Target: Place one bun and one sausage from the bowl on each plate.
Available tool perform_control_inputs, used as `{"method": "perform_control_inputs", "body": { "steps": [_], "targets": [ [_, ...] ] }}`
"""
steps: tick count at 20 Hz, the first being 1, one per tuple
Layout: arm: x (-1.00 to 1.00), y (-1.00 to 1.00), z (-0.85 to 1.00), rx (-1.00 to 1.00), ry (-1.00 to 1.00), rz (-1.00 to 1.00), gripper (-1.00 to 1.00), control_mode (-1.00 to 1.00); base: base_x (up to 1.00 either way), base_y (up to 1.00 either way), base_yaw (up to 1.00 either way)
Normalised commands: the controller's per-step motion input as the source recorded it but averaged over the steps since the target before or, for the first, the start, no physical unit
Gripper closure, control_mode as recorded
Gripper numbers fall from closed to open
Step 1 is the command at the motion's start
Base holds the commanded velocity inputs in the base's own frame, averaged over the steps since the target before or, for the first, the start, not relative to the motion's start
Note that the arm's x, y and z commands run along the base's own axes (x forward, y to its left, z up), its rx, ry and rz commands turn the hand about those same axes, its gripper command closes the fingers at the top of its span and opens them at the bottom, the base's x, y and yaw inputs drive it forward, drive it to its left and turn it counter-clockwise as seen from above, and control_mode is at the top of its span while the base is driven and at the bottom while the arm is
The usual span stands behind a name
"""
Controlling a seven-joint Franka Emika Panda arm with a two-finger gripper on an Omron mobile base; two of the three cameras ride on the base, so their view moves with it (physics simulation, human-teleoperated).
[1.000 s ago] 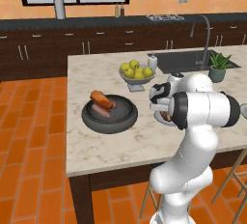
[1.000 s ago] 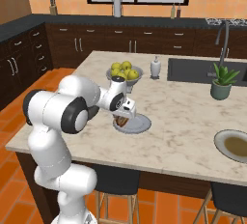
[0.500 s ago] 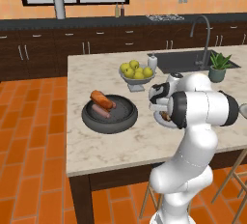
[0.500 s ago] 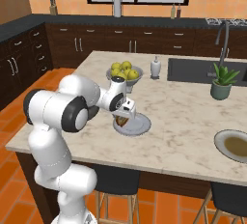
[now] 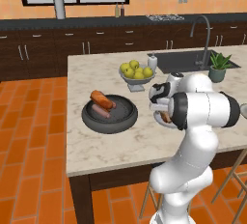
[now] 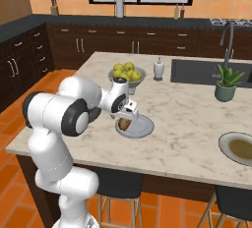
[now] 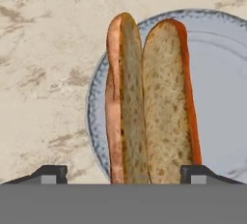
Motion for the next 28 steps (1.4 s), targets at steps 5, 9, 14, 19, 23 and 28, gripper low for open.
{"method": "perform_control_inputs", "body": {
  "steps": [5,9,14,19,23,28],
  "targets": [
    [-0.46,0.62,0.98,0.00,-0.04,0.08,-1.00,-1.00,0.00,0.00,0.00],
    [-0.03,0.92,0.99,0.01,0.00,0.14,-1.00,-1.00,0.00,0.00,0.00],
    [-0.03,0.97,0.56,0.00,0.00,0.15,-1.00,-1.00,0.00,0.00,0.00],
    [0.01,0.88,0.32,0.00,0.00,0.17,-1.00,-1.00,0.00,0.00,0.00],
    [0.00,0.52,0.12,0.00,0.00,0.12,-1.00,-1.00,0.00,0.00,0.00],
    [0.00,0.29,0.01,0.00,0.00,0.11,-1.00,-1.00,0.00,0.00,0.00]
  ]
}}
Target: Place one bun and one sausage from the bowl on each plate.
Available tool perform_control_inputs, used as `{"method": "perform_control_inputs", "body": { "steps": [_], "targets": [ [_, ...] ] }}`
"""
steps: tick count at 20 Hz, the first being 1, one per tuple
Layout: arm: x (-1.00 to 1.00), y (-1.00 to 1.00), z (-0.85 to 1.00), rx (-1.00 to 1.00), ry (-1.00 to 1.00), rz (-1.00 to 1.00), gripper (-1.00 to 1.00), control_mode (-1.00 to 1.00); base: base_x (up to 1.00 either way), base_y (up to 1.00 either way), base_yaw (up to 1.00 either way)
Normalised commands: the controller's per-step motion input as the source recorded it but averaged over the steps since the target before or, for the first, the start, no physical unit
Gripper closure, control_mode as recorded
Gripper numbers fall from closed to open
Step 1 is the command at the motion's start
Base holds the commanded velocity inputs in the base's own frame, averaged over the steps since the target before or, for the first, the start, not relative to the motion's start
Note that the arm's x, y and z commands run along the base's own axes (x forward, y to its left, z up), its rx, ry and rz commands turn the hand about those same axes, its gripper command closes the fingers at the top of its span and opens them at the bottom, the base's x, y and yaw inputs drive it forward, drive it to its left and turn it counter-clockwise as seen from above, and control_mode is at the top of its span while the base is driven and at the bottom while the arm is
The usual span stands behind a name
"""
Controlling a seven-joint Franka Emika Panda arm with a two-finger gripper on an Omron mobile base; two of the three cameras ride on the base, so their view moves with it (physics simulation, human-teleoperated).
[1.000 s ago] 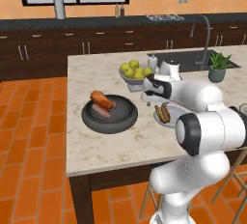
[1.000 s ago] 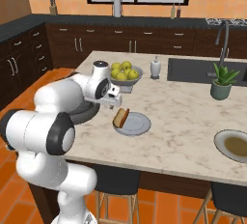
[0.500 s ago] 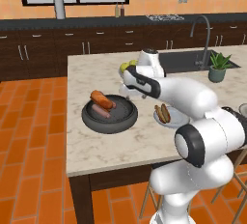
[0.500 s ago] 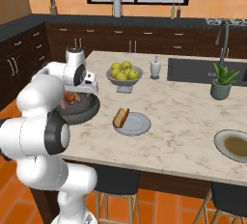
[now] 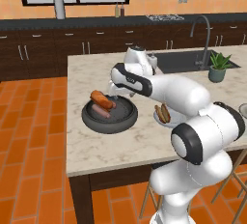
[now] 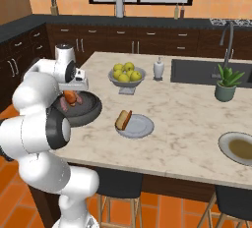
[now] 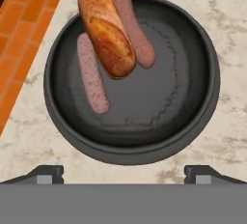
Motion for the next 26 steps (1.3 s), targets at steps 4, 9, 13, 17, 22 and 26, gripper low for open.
{"method": "perform_control_inputs", "body": {
  "steps": [4,9,13,17,22,26],
  "targets": [
    [0.00,0.31,0.00,0.00,0.00,0.11,-1.00,-1.00,0.00,0.00,0.00],
    [0.00,0.35,0.00,0.00,0.00,0.10,-1.00,-1.00,0.00,0.00,0.00],
    [0.00,0.04,-0.23,0.00,-0.01,0.10,-1.00,-1.00,0.00,0.00,0.00],
    [0.11,-0.04,-0.46,-0.01,-0.02,0.10,-1.00,-1.00,0.00,0.00,0.00],
    [0.00,0.18,-0.59,-0.03,0.00,0.03,-1.00,-1.00,0.00,0.00,0.00],
    [0.00,0.32,-0.22,0.00,0.00,0.00,-1.00,-1.00,0.00,0.00,0.00]
  ]
}}
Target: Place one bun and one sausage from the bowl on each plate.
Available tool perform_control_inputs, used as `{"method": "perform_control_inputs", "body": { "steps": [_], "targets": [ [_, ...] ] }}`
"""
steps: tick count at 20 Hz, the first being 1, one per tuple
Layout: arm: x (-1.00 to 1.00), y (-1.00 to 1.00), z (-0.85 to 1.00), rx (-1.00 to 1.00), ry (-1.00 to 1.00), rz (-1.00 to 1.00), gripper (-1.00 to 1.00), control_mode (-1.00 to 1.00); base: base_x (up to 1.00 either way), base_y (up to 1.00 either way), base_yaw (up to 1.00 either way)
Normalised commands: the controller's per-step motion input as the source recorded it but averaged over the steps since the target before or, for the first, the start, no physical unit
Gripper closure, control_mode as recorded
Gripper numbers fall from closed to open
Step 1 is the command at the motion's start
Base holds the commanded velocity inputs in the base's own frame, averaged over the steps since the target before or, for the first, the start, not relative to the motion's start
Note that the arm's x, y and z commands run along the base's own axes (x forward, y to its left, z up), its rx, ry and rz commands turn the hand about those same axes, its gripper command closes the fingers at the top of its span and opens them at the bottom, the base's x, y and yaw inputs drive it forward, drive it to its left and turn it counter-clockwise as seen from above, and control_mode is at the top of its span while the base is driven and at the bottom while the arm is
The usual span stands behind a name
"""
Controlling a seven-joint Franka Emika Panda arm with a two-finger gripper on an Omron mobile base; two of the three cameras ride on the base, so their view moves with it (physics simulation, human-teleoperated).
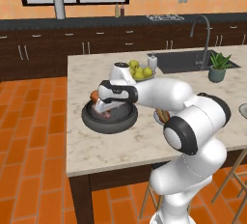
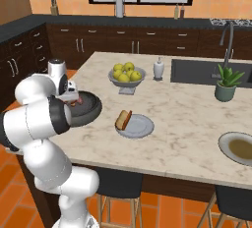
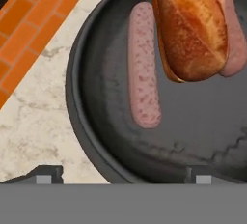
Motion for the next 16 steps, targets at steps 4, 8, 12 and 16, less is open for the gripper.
{"method": "perform_control_inputs", "body": {
  "steps": [4,8,12,16],
  "targets": [
    [0.00,0.18,-0.02,0.00,0.00,0.00,-1.00,-1.00,0.00,0.00,0.00],
    [0.01,0.19,0.00,0.00,0.00,0.00,-1.00,-1.00,0.00,0.00,0.00],
    [0.00,0.23,-0.03,0.00,0.00,0.00,-1.00,-1.00,0.00,0.00,0.00],
    [0.00,0.08,-0.06,0.00,0.00,0.01,-1.00,-1.00,0.00,0.00,0.00]
  ]
}}
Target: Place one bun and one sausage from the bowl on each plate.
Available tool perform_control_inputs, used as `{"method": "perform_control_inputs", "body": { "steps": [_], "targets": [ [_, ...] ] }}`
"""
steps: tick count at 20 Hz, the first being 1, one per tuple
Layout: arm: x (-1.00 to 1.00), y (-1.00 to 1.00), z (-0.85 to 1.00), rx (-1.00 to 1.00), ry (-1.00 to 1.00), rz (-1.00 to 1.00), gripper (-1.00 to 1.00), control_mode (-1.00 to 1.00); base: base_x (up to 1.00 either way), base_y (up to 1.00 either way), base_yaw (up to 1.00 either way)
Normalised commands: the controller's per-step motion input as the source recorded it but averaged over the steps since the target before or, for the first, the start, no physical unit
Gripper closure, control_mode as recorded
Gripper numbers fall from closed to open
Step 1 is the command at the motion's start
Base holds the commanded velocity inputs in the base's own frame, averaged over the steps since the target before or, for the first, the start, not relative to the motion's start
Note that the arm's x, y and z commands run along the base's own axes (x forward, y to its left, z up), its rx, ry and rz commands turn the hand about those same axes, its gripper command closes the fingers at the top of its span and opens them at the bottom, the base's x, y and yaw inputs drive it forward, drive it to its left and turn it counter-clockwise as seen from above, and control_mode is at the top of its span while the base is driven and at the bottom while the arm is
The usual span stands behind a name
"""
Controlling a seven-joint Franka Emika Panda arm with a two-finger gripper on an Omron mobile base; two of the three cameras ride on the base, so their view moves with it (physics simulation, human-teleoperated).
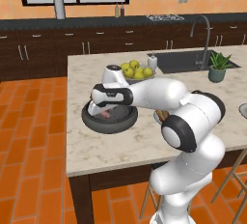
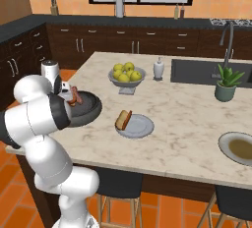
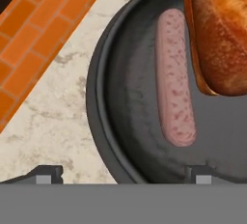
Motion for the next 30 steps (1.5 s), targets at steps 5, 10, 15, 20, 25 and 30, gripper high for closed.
{"method": "perform_control_inputs", "body": {
  "steps": [5,10,15,20,25,30],
  "targets": [
    [0.00,0.00,-0.09,0.00,0.00,0.03,-1.00,-1.00,0.00,0.00,0.00],
    [0.17,-0.03,-0.04,0.00,0.00,0.03,-1.00,-1.00,0.00,0.00,0.00],
    [0.09,-0.12,-0.05,0.00,0.00,0.04,-1.00,-1.00,0.00,0.00,0.00],
    [0.22,-0.12,-0.16,0.00,-0.01,0.03,-1.00,-1.00,0.00,0.00,0.00],
    [0.35,-0.04,-0.17,0.00,-0.02,0.00,-1.00,-1.00,0.00,0.00,0.00],
    [0.35,0.01,-0.22,0.00,-0.01,0.00,-1.00,-1.00,0.00,0.00,0.00]
  ]
}}
